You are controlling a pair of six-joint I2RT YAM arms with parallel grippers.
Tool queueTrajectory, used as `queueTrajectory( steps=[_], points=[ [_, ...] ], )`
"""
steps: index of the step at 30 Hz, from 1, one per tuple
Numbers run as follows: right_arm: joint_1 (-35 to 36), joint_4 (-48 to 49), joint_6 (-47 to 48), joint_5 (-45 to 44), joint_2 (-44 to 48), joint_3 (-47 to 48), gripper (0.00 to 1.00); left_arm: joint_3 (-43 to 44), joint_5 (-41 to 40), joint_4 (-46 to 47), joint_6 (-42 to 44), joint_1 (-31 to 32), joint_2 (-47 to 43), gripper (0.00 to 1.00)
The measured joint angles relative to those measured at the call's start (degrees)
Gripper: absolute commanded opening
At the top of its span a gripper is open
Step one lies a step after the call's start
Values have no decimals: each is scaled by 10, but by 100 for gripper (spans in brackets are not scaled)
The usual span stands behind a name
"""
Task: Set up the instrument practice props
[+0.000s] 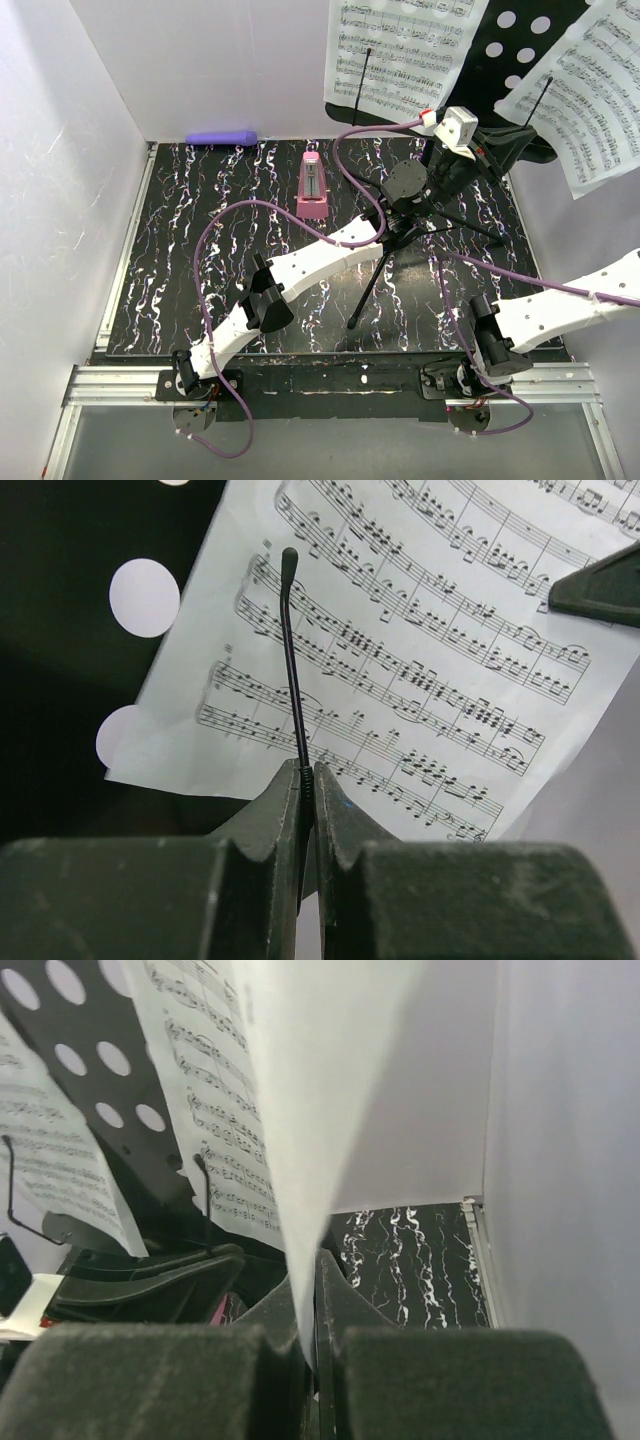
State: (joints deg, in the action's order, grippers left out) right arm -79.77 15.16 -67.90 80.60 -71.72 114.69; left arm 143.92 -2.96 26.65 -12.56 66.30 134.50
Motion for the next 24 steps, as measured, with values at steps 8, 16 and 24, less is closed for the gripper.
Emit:
queueTrajectory(
  steps=[8, 16, 24],
  points=[
    [66, -6, 21, 6, -9, 48, 1, -3, 0, 6, 4, 0, 0, 0],
    [124, -16, 61, 18, -47, 106, 1, -6, 0, 12, 6, 0, 0, 0],
    [156, -5, 58, 36, -124, 166, 1, -7, 0, 15, 8, 0, 0, 0]
  ],
)
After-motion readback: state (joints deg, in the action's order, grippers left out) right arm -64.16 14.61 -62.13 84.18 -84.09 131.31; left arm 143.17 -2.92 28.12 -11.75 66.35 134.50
